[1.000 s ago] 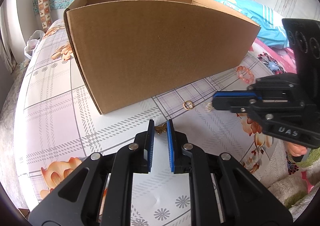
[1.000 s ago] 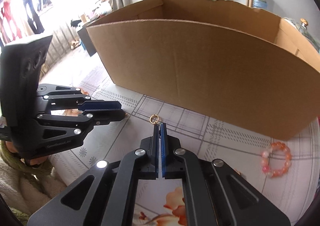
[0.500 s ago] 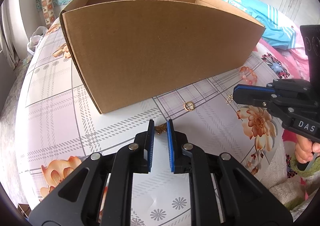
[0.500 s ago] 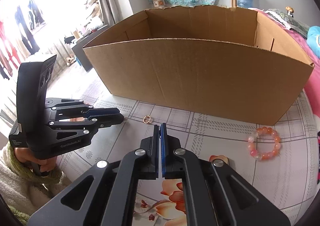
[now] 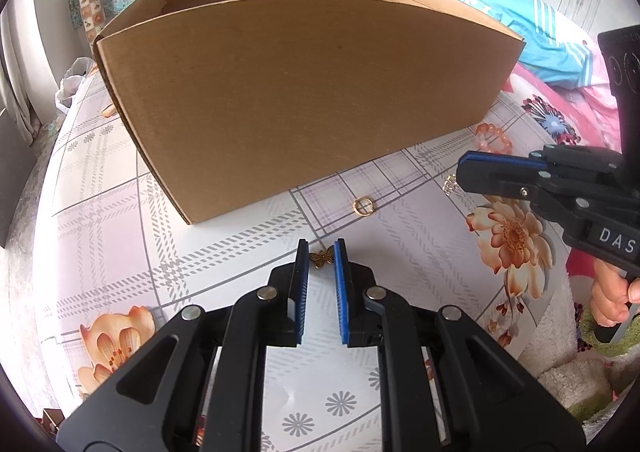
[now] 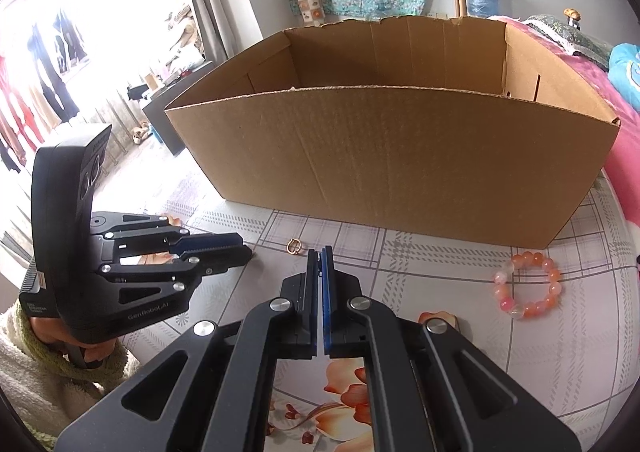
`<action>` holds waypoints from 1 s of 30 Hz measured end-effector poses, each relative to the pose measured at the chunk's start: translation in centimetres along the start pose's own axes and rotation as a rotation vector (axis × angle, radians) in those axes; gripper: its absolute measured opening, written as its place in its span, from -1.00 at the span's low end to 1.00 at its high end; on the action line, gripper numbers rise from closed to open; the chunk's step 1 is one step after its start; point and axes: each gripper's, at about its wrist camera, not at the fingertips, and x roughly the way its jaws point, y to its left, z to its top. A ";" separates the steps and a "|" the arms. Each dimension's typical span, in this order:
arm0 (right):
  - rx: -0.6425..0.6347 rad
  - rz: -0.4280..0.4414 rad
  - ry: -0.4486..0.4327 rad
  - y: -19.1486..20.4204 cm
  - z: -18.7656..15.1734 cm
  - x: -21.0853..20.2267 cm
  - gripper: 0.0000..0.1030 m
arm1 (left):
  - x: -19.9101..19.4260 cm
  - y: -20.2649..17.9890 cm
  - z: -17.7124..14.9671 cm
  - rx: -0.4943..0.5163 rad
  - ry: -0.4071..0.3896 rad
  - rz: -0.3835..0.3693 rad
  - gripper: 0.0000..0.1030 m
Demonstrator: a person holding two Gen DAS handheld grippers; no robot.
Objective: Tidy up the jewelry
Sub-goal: 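Hold the butterfly charm with the left tool while the right tool pinches the gold ring charm, then carry the butterfly charm and gold ring charm with both tools over the box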
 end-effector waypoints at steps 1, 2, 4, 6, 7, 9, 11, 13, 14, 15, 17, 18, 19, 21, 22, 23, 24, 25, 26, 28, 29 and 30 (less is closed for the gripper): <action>-0.001 0.001 -0.002 0.0 0.0 0.0 -0.96 | 0.0 -0.1 0.0 0.001 0.001 -0.001 -0.78; -0.001 0.002 -0.004 0.0 0.0 -0.1 -0.96 | 0.0 -0.2 0.0 0.002 0.002 -0.001 -0.78; -0.003 0.003 -0.007 0.1 0.0 -0.1 -0.96 | -0.1 -0.3 0.0 -0.001 0.003 -0.005 -0.78; -0.003 0.003 -0.012 0.1 0.1 -0.3 -0.96 | -0.1 -0.4 0.0 -0.003 0.005 -0.006 -0.78; -0.002 0.004 -0.015 0.1 0.1 -0.4 -0.96 | -0.2 -0.4 -0.1 -0.004 0.005 -0.007 -0.78; -0.004 0.003 -0.019 0.1 0.1 -0.5 -0.96 | -0.5 -0.3 -0.2 -0.007 -0.001 -0.010 -0.78; -0.006 -0.002 -0.023 0.2 0.2 -0.7 -0.96 | -1.1 -0.2 -0.2 -0.008 -0.018 -0.016 -0.78; -0.007 -0.008 -0.029 0.2 0.3 -0.9 -0.96 | -1.7 0.1 -0.3 -0.012 -0.041 -0.031 -0.78; -0.006 -0.009 -0.031 0.3 0.4 -1.0 -0.96 | -2.1 0.2 -0.4 -0.016 -0.052 -0.045 -0.78; -0.006 -0.011 -0.034 0.3 0.4 -1.1 -0.96 | -2.4 0.4 -0.4 -0.019 -0.060 -0.055 -0.78; -0.001 -0.014 -0.040 0.3 0.4 -1.3 -0.96 | -2.9 0.7 -0.7 -0.025 -0.072 -0.075 -0.78; 0.005 -0.014 -0.042 0.3 0.3 -1.4 -0.96 | -3.2 0.9 -0.9 -0.027 -0.076 -0.085 -0.78; 0.012 -0.016 -0.044 0.3 0.3 -1.4 -0.96 | -3.4 1.0 -1.0 -0.030 -0.081 -0.099 -0.78; 0.024 -0.015 -0.050 0.3 0.2 -1.4 -0.96 | -3.9 1.3 -1.1 -0.034 -0.091 -0.125 -0.78; 0.032 -0.012 -0.053 0.2 0.2 -1.5 -0.96 | -4.1 1.2 -1.1 -0.033 -0.095 -0.132 -0.78; 0.039 -0.007 -0.057 0.2 0.1 -1.6 -0.96 | -4.3 1.1 -1.2 -0.030 -0.102 -0.138 -0.78; 0.043 -0.003 -0.061 0.1 0.1 -1.7 -0.96 | -4.5 1.0 -1.1 -0.027 -0.109 -0.142 -0.78; 0.044 -0.001 -0.064 0.1 0.1 -1.8 -0.96 | -4.8 0.9 -1.2 -0.020 -0.119 -0.145 -0.78; 0.046 -0.001 -0.070 0.0 0.1 -2.0 -0.96 | -5.2 1.0 -1.2 -0.015 -0.128 -0.147 -0.78; 0.050 0.003 -0.078 0.0 0.2 -2.3 -0.96 | -5.7 0.8 -1.1 -0.011 -0.138 -0.152 -0.78; 0.051 0.007 -0.085 0.0 0.2 -2.6 -0.96 | -6.0 0.7 -1.1 -0.011 -0.144 -0.158 -0.78; 0.051 0.011 -0.089 0.1 0.2 -2.7 -0.96 | -6.2 0.6 -1.0 -0.010 -0.149 -0.163 -0.78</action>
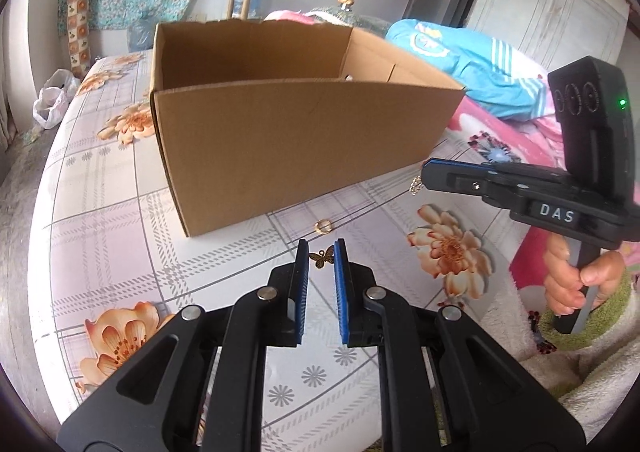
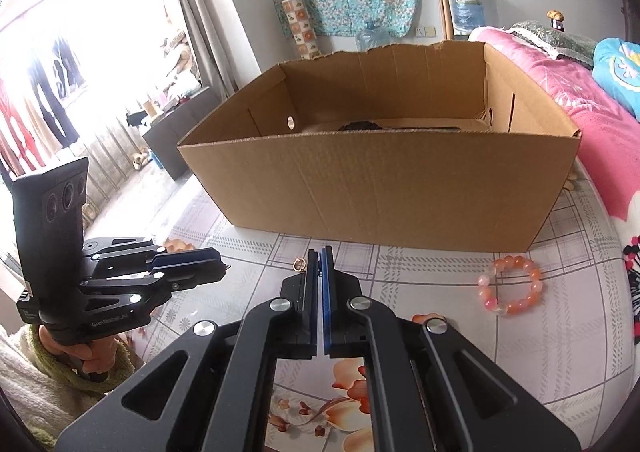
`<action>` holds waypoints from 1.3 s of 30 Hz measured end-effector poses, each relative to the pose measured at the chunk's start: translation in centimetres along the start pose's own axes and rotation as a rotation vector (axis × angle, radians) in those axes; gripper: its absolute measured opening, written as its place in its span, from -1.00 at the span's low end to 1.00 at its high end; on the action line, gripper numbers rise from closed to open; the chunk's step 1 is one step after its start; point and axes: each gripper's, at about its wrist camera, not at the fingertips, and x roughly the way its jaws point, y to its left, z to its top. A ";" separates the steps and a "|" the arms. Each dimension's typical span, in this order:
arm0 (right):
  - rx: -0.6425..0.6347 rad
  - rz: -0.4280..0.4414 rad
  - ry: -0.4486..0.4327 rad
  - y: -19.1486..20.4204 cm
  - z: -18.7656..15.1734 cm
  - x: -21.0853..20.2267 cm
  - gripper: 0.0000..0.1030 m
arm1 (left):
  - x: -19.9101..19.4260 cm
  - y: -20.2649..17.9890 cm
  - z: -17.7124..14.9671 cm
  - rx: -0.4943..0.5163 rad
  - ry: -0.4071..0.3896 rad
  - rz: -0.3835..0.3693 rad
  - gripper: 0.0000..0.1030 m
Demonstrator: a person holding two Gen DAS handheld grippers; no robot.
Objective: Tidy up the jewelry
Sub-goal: 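Carry the butterfly charm and gold ring charm with both tools over the box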
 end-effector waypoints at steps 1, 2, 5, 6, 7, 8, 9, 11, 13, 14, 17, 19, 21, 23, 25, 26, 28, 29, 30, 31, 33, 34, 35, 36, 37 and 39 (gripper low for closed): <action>0.001 0.004 -0.003 0.0 0.0 -0.1 -0.96 | -0.3 -0.2 0.1 0.001 -0.007 -0.006 -0.78; 0.000 0.009 -0.008 0.1 0.0 -0.4 -0.96 | -0.6 -0.4 0.2 0.005 -0.014 -0.011 -0.78; -0.003 0.019 -0.019 0.4 -0.2 -0.9 -0.96 | -1.3 -1.2 0.5 0.022 -0.033 -0.025 -0.78; -0.003 0.019 -0.023 0.6 -0.3 -1.1 -0.96 | -1.4 -1.5 0.6 0.025 -0.037 -0.029 -0.78; -0.004 0.021 -0.029 0.6 -0.3 -1.4 -0.96 | -1.7 -1.8 0.8 0.029 -0.042 -0.038 -0.78; -0.003 0.022 -0.038 0.7 -0.3 -1.7 -0.96 | -2.0 -2.0 1.0 0.030 -0.049 -0.051 -0.78; -0.002 0.024 -0.047 0.6 -0.2 -2.0 -0.96 | -2.2 -2.2 1.3 0.031 -0.055 -0.059 -0.78; 0.001 0.031 -0.072 0.6 0.0 -2.8 -0.96 | -2.9 -2.5 2.0 0.039 -0.073 -0.077 -0.78; 0.000 0.041 -0.094 0.6 0.5 -3.4 -0.96 | -3.7 -3.0 2.9 0.049 -0.100 -0.097 -0.78; -0.003 0.046 -0.110 0.6 1.0 -3.9 -0.96 | -4.1 -3.2 3.5 0.057 -0.111 -0.107 -0.78; -0.009 0.071 -0.150 0.4 2.7 -4.9 -0.96 | -4.5 -3.9 5.4 0.085 -0.136 -0.099 -0.77; -0.016 0.091 -0.170 0.0 4.0 -5.2 -0.96 | -4.4 -4.1 6.8 0.100 -0.147 -0.087 -0.77; -0.027 0.099 -0.184 -0.6 6.0 -5.4 -0.96 | -3.7 -4.3 8.6 0.118 -0.144 -0.069 -0.77; -0.031 0.112 -0.189 -1.4 7.8 -5.2 -0.96 | -2.5 -3.9 10.4 0.117 -0.122 -0.066 -0.77; -0.020 0.115 -0.174 -2.4 9.4 -4.4 -0.96 | -1.1 -3.1 12.0 0.094 -0.089 -0.089 -0.77; -0.010 0.104 -0.158 -3.2 10.5 -3.6 -0.96 | -0.2 -2.5 12.9 0.074 -0.062 -0.109 -0.78; 0.001 0.078 -0.114 -4.5 11.7 -2.2 -0.96 | 1.6 -1.6 14.3 0.043 -0.021 -0.123 -0.78; 0.002 0.057 -0.090 -5.0 12.3 -1.4 -0.96 | 2.4 -1.3 14.7 0.039 -0.008 -0.117 -0.78; -0.002 0.039 -0.066 -5.4 12.8 -0.6 -0.96 | 3.5 -1.1 15.3 0.041 0.015 -0.107 -0.78; -0.006 0.025 -0.047 -5.7 13.2 0.1 -0.96 | 4.4 -0.9 15.8 0.038 0.032 -0.098 -0.78; -0.013 -0.005 0.012 -6.6 14.2 2.0 -0.96 | 5.9 -0.5 16.2 0.039 0.072 -0.085 -0.78; -0.015 -0.019 0.031 -6.8 14.5 2.6 -0.96 | 6.7 -0.3 16.5 0.038 0.093 -0.072 -0.78; -0.024 -0.036 0.064 -7.1 14.9 3.6 -0.96 | 7.5 -0.1 16.6 0.035 0.117 -0.065 -0.78; -0.036 -0.045 0.082 -7.2 15.1 4.3 -0.96 | 7.9 0.1 16.5 0.030 0.136 -0.068 -0.78; -0.046 -0.065 0.097 -7.3 15.2 4.9 -0.96 | 8.6 0.3 16.6 0.020 0.159 -0.068 -0.78; -0.061 -0.084 0.128 -7.5 15.5 5.9 -0.96 | 9.7 0.7 16.6 0.008 0.195 -0.058 -0.77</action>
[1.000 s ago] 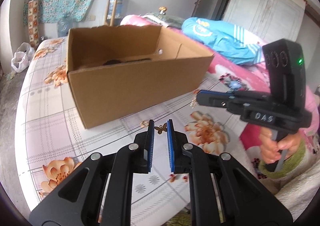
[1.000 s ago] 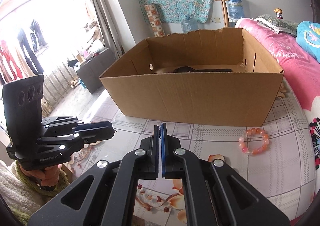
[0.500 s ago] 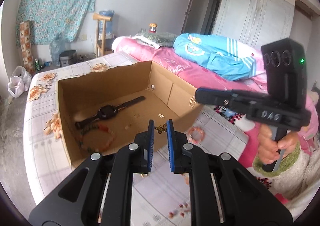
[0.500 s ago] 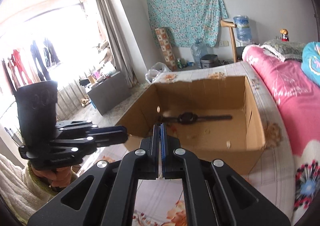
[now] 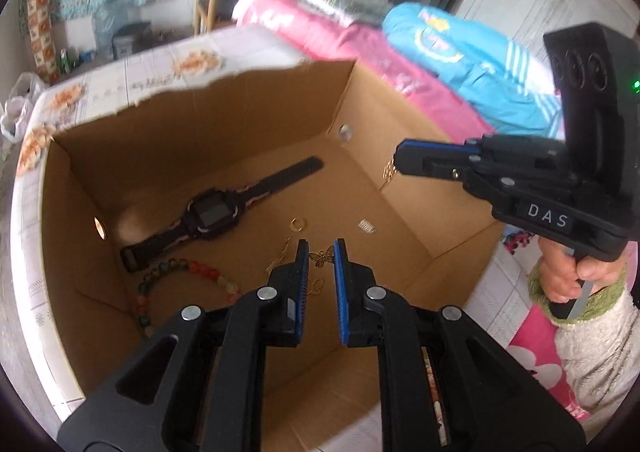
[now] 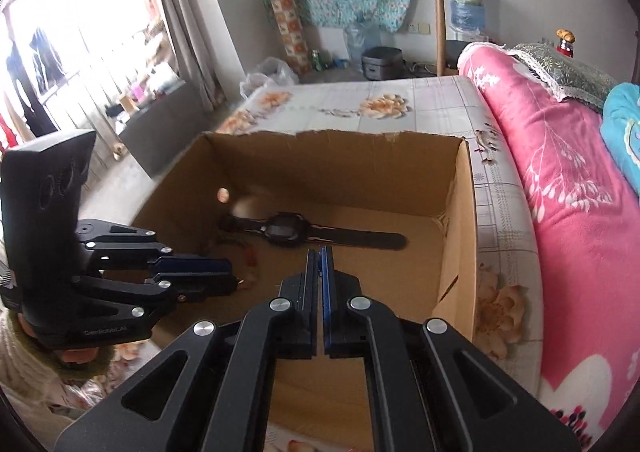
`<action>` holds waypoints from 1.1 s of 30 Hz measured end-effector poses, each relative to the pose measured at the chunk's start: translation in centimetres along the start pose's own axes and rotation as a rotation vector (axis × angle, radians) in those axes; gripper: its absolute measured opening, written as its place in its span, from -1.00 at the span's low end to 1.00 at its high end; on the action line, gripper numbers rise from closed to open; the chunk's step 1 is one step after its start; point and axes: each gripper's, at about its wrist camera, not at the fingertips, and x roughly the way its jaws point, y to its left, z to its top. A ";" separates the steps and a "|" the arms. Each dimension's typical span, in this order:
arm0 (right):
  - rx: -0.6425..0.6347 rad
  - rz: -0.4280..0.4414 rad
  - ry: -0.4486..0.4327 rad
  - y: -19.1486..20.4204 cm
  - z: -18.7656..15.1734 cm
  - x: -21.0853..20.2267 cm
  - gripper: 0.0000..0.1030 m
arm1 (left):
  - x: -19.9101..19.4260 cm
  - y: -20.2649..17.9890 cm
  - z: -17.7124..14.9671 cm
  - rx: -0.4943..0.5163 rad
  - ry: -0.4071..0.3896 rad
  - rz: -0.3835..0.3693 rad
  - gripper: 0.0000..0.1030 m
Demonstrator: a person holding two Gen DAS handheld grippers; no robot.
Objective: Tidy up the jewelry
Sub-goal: 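Carry the butterfly charm and gold ring charm with both tools over the box, then open both tools to drop the two charms into the box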
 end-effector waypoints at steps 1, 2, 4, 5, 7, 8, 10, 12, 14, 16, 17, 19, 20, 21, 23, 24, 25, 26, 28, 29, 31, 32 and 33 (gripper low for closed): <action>-0.002 -0.005 0.008 0.0 0.1 0.2 -0.96 | 0.3 0.2 0.0 -0.008 0.012 0.005 -0.78; -0.006 -0.014 0.024 -0.1 0.4 0.8 -0.96 | 0.6 0.4 0.1 -0.015 0.025 0.007 -0.77; -0.007 -0.034 0.041 -0.4 0.6 1.5 -0.96 | 0.7 0.4 0.1 -0.019 0.036 0.015 -0.77; -0.006 -0.042 0.042 -0.4 0.7 1.6 -0.94 | 0.7 0.4 0.1 -0.019 0.037 0.021 -0.77; -0.001 -0.045 0.045 -0.7 0.9 1.8 -0.93 | 0.7 0.5 0.3 -0.022 0.041 0.024 -0.72; 0.004 -0.041 0.042 -0.9 0.9 1.8 -0.93 | 0.7 0.6 0.3 -0.026 0.040 0.027 -0.63; 0.014 -0.037 0.036 -1.2 0.9 1.8 -0.92 | 0.7 0.8 0.4 -0.036 0.038 0.030 -0.57; 0.019 -0.035 0.028 -1.4 0.9 1.7 -0.91 | 0.7 0.9 0.4 -0.042 0.035 0.032 -0.57; 0.022 -0.033 0.020 -1.6 1.0 1.6 -0.90 | 0.4 1.0 0.3 -0.041 0.023 0.038 -0.57; 0.029 -0.034 0.007 -1.8 1.0 1.4 -0.86 | 0.1 0.9 0.3 -0.038 0.010 0.040 -0.53; 0.032 -0.035 0.002 -1.9 1.0 1.4 -0.79 | -0.2 0.9 0.4 -0.036 0.001 0.045 -0.49; 0.040 -0.034 -0.017 -2.0 1.0 0.9 -0.76 | -0.8 0.7 0.3 -0.029 -0.019 0.049 -0.44; 0.042 -0.036 -0.031 -2.0 1.1 0.5 -0.75 | -1.3 0.6 0.3 -0.028 -0.034 0.051 -0.41; 0.041 -0.036 -0.043 -1.9 1.1 0.1 -0.74 | -1.7 0.5 0.3 -0.026 -0.048 0.050 -0.39; 0.048 -0.032 -0.084 -1.8 0.8 -1.2 -0.60 | -3.0 0.2 0.1 -0.019 -0.084 0.053 -0.29; 0.050 -0.030 -0.109 -1.6 0.5 -2.2 -0.56 | -3.7 -0.1 -0.2 -0.011 -0.105 0.057 -0.23; 0.050 -0.027 -0.135 -1.5 0.2 -3.1 -0.46 | -4.6 -0.4 -0.5 0.000 -0.129 0.061 -0.08; 0.049 -0.021 -0.178 -1.3 -0.3 -4.6 -0.32 | -5.7 -0.7 -1.0 0.012 -0.155 0.066 0.06; 0.048 -0.022 -0.234 -0.9 -1.3 -6.8 -0.12 | -7.6 -1.3 -2.1 0.038 -0.200 0.051 0.31; 0.051 -0.027 -0.278 -0.6 -2.4 -8.6 0.02 | -8.8 -1.6 -3.0 0.054 -0.226 0.040 0.45; 0.058 -0.041 -0.325 -0.2 -4.4 -10.9 0.23 | -10.7 -2.2 -4.7 0.077 -0.259 0.029 0.61; 0.061 -0.041 -0.340 0.0 -5.6 -11.8 0.33 | -11.5 -2.4 -5.8 0.086 -0.267 0.021 0.66; 0.063 -0.039 -0.348 0.3 -6.7 -12.5 0.38 | -11.9 -2.6 -6.6 0.093 -0.267 0.015 0.67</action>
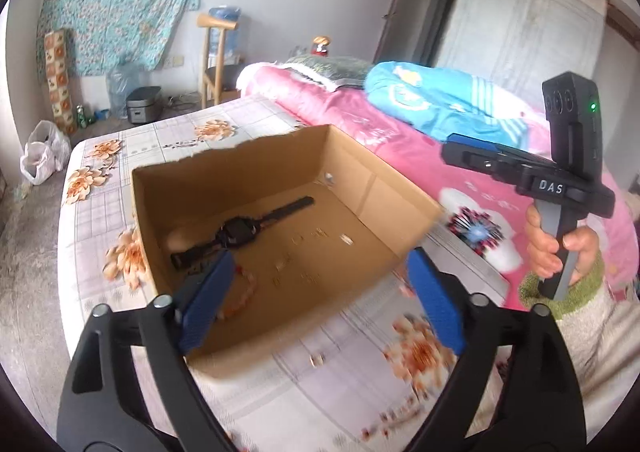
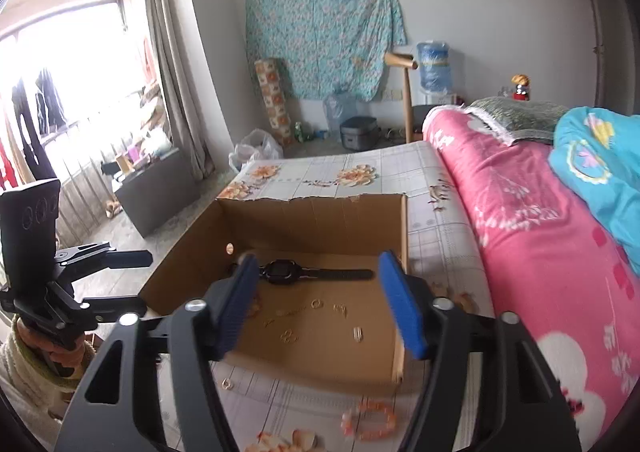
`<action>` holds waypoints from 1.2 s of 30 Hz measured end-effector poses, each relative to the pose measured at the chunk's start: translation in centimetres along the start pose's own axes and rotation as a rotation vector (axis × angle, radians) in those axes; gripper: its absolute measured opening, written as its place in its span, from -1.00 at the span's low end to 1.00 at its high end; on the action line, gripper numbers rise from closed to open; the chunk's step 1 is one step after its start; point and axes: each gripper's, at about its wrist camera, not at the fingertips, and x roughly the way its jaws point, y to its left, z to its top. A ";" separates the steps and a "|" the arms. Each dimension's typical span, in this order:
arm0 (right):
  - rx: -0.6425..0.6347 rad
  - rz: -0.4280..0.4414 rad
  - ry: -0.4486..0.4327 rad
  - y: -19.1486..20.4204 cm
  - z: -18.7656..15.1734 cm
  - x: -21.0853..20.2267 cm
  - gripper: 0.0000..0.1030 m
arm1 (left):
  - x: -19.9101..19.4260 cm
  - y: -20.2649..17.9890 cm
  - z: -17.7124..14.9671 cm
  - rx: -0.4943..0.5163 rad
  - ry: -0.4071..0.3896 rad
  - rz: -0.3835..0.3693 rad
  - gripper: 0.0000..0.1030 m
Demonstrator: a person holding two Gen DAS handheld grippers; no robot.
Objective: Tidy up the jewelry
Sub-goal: 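Open both tools to drop the two charms into the box, then withdraw both tools from the box back over the table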
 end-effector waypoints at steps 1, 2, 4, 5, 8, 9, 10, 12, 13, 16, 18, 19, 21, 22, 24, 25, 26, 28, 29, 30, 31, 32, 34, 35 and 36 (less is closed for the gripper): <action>0.003 -0.001 -0.001 0.1 -1.0 -0.8 0.48 | -0.8 -0.3 -1.0 0.009 0.007 -0.011 0.72; 0.007 -0.001 0.005 0.3 -2.1 -1.5 0.57 | -1.2 -0.6 -2.0 0.019 0.021 -0.015 0.75; 0.008 -0.020 0.038 0.7 -4.0 -1.8 0.68 | -1.4 -0.9 -3.9 0.030 0.056 0.006 0.77; 0.011 -0.043 0.073 1.0 -5.5 -1.7 0.72 | -1.1 -1.0 -5.1 0.026 0.086 0.025 0.78; 0.034 -0.120 0.200 1.8 -9.2 0.5 0.72 | 1.0 -1.2 -8.1 0.012 0.181 0.137 0.78; 0.036 -0.160 0.247 2.1 -10.3 1.6 0.72 | 1.8 -1.2 -9.0 0.014 0.207 0.189 0.78; 0.036 -0.225 0.300 2.3 -11.4 2.8 0.72 | 2.9 -1.2 -9.7 0.016 0.235 0.251 0.78; 0.025 -0.309 0.379 2.4 -13.2 4.6 0.72 | 4.5 -1.3 -10.7 0.020 0.268 0.330 0.78; 0.034 -0.313 0.396 2.5 -13.7 5.1 0.72 | 5.3 -1.0 -11.1 -0.003 0.282 0.357 0.78; 0.073 -0.305 0.441 2.2 -15.0 6.8 0.72 | 7.0 -0.2 -11.8 -0.077 0.321 0.372 0.78; 0.058 -0.339 0.458 1.9 -15.1 7.6 0.72 | 7.7 0.0 -12.2 -0.100 0.343 0.423 0.78; 0.058 -0.349 0.460 1.7 -15.2 7.9 0.72 | 8.1 0.1 -12.4 -0.112 0.355 0.430 0.78; 0.062 -0.353 0.470 1.4 -15.5 8.6 0.72 | 8.3 0.4 -12.6 -0.155 0.351 0.433 0.80; 0.062 -0.356 0.482 1.2 -15.7 8.9 0.76 | 8.3 0.6 -12.6 -0.175 0.351 0.431 0.81; 0.069 -0.365 0.475 0.8 -15.7 9.1 0.84 | 8.2 0.8 -12.7 -0.199 0.350 0.433 0.84; 0.069 -0.366 0.476 0.7 -15.7 9.2 0.87 | 8.2 0.9 -12.7 -0.201 0.346 0.438 0.84; 0.069 -0.365 0.477 0.5 -15.6 9.4 0.87 | 8.2 0.8 -12.6 -0.202 0.343 0.443 0.84; 0.073 -0.362 0.480 0.2 -15.4 9.3 0.87 | 8.3 0.7 -12.7 -0.211 0.338 0.450 0.84; 0.077 -0.361 0.479 0.0 -15.4 9.4 0.87 | 8.6 0.5 -12.5 -0.217 0.335 0.454 0.84; 0.078 -0.361 0.478 0.0 -15.4 9.3 0.87 | 8.6 0.4 -12.5 -0.222 0.331 0.458 0.84; 0.079 -0.363 0.475 -0.1 -15.4 9.5 0.87 | 8.6 0.3 -12.5 -0.224 0.330 0.461 0.84; 0.079 -0.363 0.473 0.1 -15.6 9.2 0.87 | 8.6 0.3 -12.5 -0.228 0.327 0.464 0.84; 0.083 -0.360 0.472 -0.4 -15.9 9.0 0.88 | 8.1 -0.6 -13.1 -0.231 0.322 0.469 0.84; 0.084 -0.358 0.475 -0.6 -15.8 9.0 0.88 | 8.1 -0.7 -13.2 -0.233 0.321 0.472 0.84; 0.083 -0.356 0.478 -0.5 -15.9 8.9 0.88 | 8.1 -0.9 -13.2 -0.235 0.321 0.473 0.85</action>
